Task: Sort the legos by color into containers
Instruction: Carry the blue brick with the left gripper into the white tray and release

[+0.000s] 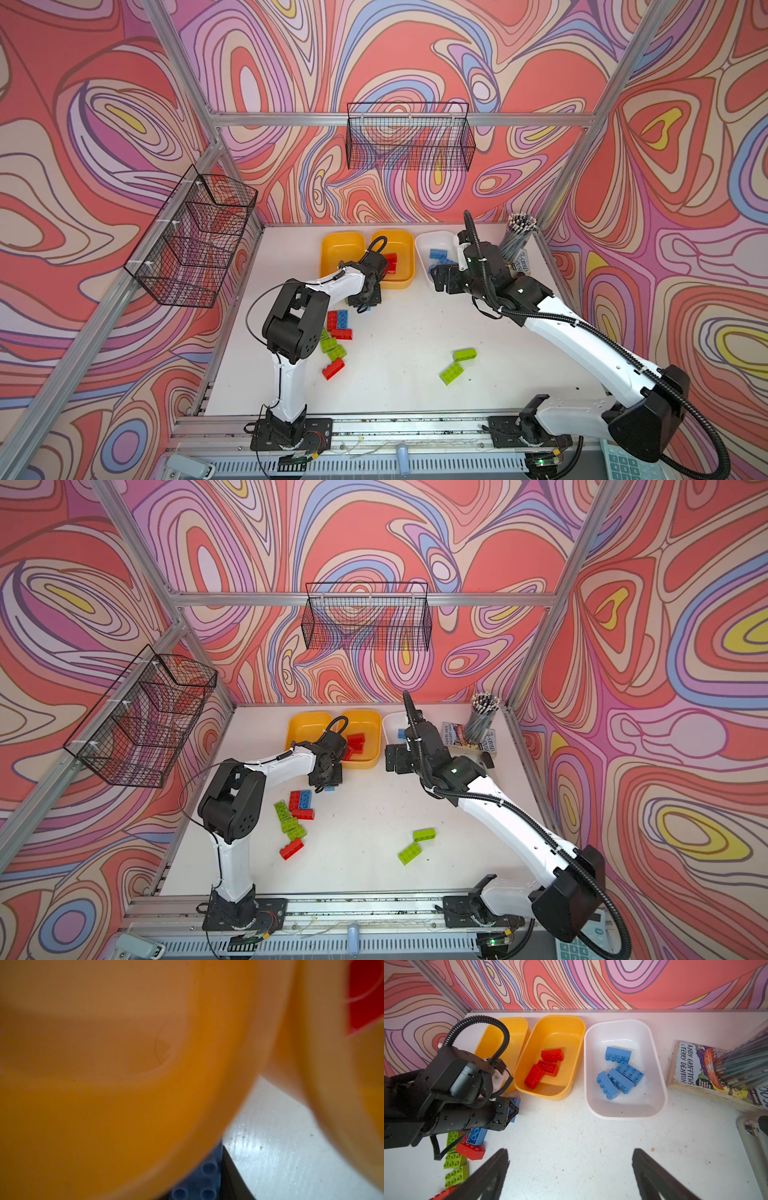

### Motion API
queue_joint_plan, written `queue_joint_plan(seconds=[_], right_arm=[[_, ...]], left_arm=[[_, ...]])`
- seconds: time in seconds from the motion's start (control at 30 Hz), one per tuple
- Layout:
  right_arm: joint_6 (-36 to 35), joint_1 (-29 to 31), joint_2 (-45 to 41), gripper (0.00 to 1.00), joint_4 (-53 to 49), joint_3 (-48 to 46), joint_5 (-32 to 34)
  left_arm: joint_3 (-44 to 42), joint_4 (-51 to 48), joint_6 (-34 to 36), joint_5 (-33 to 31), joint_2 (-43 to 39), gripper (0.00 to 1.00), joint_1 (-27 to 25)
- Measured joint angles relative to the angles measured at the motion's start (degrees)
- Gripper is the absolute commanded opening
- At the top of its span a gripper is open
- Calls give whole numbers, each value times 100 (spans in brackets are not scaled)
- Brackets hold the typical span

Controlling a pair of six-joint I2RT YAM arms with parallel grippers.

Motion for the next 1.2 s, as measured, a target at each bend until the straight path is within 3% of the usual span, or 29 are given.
queue_joint_plan(seconds=[0.33, 0.63, 0.87, 0.97, 1.2], right_arm=[[105, 0, -651, 98, -162, -269, 59], [221, -2, -1484, 98, -525, -490, 271], [348, -4, -2011, 98, -855, -520, 448], [402, -4, -2092, 98, -955, -535, 476], [428, -4, -2031, 98, -1084, -540, 549]], left_arm=[[197, -918, 0, -208, -232, 16, -531], [2638, -1770, 92, -424, -122, 15, -1097], [5029, -2146, 328, -398, 1128, 15, -1327], [5399, -2107, 433, -326, 1587, 16, -1362], [5335, -1355, 627, -61, 1974, 18, -1423]])
